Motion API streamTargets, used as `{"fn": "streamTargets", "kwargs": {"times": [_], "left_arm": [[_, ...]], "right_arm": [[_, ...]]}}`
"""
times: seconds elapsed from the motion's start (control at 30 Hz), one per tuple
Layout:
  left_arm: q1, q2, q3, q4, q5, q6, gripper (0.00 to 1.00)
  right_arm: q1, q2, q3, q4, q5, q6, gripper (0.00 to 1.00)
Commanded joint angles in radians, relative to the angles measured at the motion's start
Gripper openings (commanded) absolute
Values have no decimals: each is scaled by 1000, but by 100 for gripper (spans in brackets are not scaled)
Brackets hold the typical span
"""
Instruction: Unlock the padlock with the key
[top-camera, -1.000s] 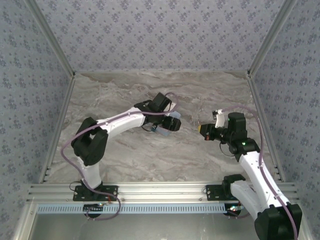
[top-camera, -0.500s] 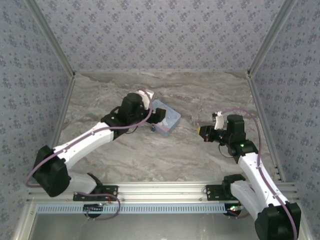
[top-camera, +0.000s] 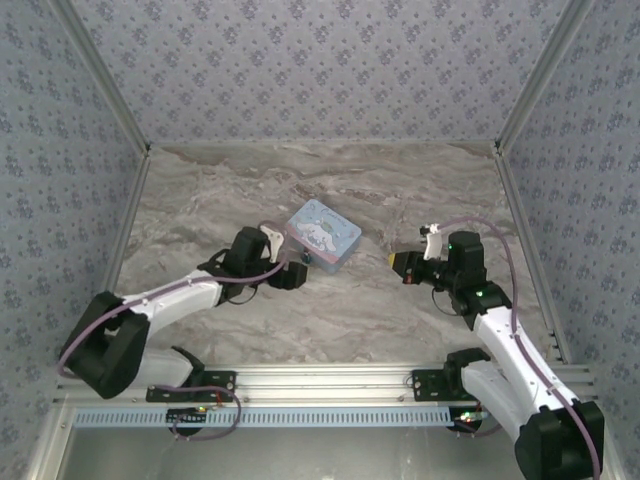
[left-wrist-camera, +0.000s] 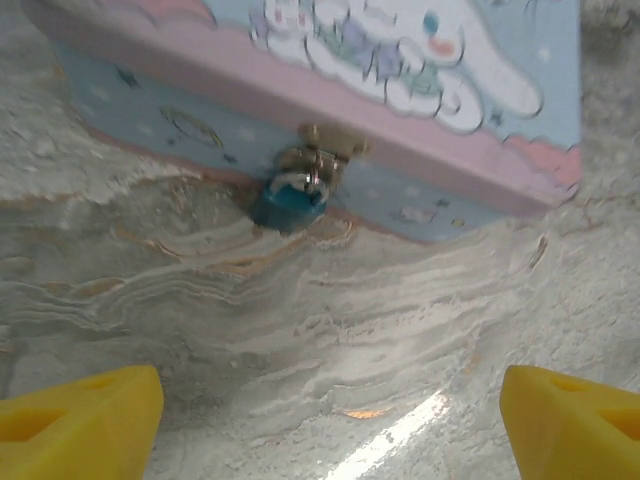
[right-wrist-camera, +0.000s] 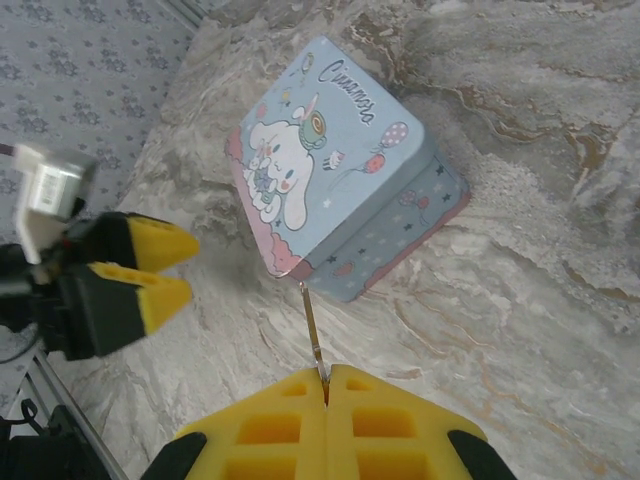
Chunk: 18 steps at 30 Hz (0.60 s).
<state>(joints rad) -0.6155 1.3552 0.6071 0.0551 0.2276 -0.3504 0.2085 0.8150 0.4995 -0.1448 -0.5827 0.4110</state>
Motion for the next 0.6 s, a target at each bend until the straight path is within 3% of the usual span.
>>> {"fn": "streamTargets", "kwargs": {"times": [0.0, 0.2, 0.57], "left_arm": [[-5, 51, 10, 180, 73, -26, 86], [-19, 154, 4, 308, 82, -34, 81], [-12, 257, -7, 447, -6, -25, 75]], "right_arm": [[16, 1, -8, 47, 18, 22, 0], [36, 0, -6, 52, 37, 27, 0], [46, -1, -8, 64, 38, 23, 0]]}}
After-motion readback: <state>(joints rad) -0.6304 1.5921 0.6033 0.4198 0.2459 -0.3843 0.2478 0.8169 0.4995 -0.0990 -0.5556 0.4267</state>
